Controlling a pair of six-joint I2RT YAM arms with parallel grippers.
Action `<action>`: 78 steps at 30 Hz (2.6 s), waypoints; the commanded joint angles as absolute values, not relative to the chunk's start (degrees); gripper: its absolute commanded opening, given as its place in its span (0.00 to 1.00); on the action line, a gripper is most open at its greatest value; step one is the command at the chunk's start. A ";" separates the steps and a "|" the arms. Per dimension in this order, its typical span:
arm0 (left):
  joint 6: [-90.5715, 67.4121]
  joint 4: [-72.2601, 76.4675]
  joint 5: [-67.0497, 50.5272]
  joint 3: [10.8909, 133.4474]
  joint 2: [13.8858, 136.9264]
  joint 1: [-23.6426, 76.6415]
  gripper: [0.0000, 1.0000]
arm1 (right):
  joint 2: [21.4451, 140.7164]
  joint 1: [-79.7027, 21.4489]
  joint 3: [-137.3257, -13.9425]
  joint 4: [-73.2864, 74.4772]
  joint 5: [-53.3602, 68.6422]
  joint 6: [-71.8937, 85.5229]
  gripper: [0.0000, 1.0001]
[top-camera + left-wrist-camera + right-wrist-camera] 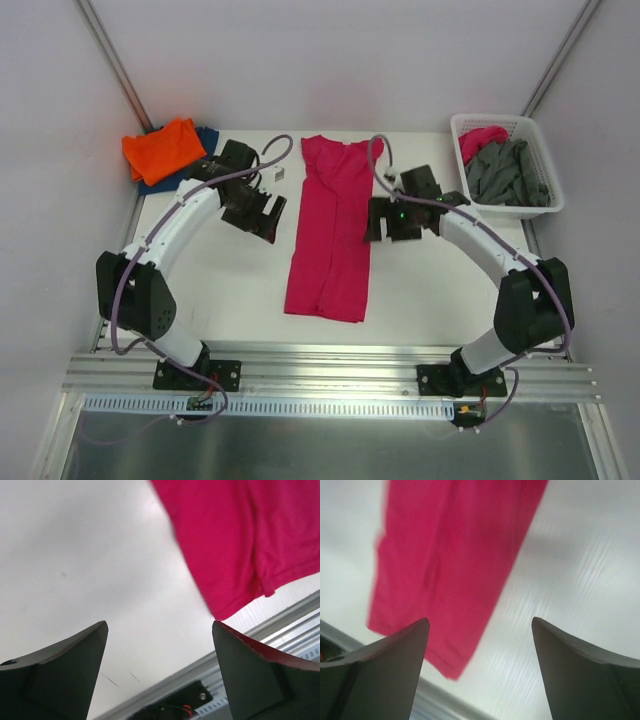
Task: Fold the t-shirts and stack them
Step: Fold the tshirt
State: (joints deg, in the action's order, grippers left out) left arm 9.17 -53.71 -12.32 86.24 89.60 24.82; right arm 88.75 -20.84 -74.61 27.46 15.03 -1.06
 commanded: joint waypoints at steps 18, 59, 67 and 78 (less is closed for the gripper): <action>2.37 -51.94 -36.12 67.76 99.05 19.60 0.55 | 80.32 -32.52 -50.45 32.61 19.15 4.56 0.64; 0.27 -51.33 -42.62 66.44 111.26 19.34 0.49 | 85.96 -40.61 -48.52 31.47 20.83 8.35 0.50; 0.18 -51.24 -44.47 66.62 113.90 19.34 0.44 | 90.26 -38.76 -50.36 30.24 21.79 8.17 0.50; 0.09 -51.15 -46.41 66.97 115.22 19.78 0.33 | 94.22 -39.02 -52.03 28.65 23.90 7.91 0.39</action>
